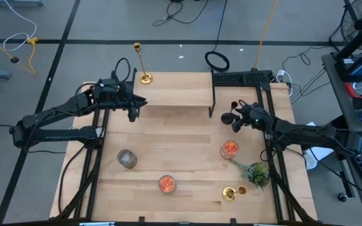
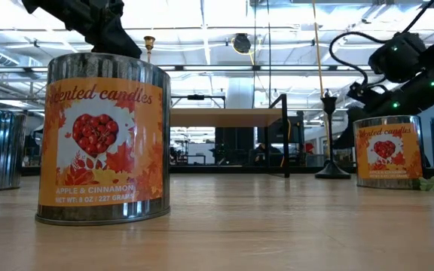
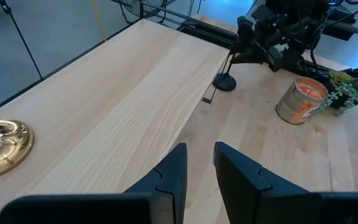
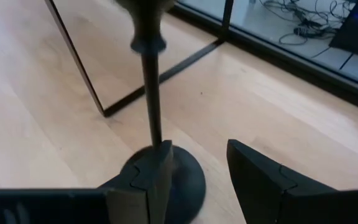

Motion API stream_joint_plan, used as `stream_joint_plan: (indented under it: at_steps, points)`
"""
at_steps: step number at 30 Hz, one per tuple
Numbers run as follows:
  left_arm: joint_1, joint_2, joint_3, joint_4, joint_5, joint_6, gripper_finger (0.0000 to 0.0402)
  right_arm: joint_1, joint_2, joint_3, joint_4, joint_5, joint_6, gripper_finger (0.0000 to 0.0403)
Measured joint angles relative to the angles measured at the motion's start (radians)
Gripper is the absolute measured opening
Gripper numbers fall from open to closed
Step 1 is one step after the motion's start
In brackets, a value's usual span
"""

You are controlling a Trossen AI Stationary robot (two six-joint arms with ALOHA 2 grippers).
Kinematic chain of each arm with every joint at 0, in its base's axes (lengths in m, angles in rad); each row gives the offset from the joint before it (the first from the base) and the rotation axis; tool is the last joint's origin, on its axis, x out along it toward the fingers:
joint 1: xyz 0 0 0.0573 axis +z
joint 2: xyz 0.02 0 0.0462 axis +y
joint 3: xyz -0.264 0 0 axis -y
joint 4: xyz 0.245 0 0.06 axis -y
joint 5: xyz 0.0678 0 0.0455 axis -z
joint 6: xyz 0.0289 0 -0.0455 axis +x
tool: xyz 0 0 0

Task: Pick & Place candle stick holders
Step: Put the black candleholder on the shelf

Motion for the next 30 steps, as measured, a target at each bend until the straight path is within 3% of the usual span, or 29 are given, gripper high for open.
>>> stream_joint_plan:
  at_steps: [4,10,15,21,25,30]
  points:
    - [0.000,0.000,0.000,0.000,0.000,0.000,0.0085,0.000,0.015,0.000,-0.020,-0.006,-0.011,0.0153]
    - [0.000,0.000,0.000,-0.007,0.000,0.000,0.0085,0.000,0.014,0.000,-0.016,-0.153,-0.063,0.0153]
    - [0.000,0.000,0.000,0.000,0.000,0.000,0.0085,-0.010,0.014,0.000,0.119,-0.126,-0.071,0.0153]
    - [0.000,0.000,0.000,0.000,0.000,0.000,0.0085,-0.037,0.033,0.000,0.135,-0.128,-0.086,0.0149]
    - [0.000,0.000,0.000,0.000,0.000,0.000,0.0085,-0.038,0.059,0.000,0.131,-0.130,-0.087,0.0109]
    - [0.000,0.000,0.000,0.000,0.000,-0.001,0.0085,-0.038,0.088,0.000,0.169,-0.138,-0.126,0.0020]
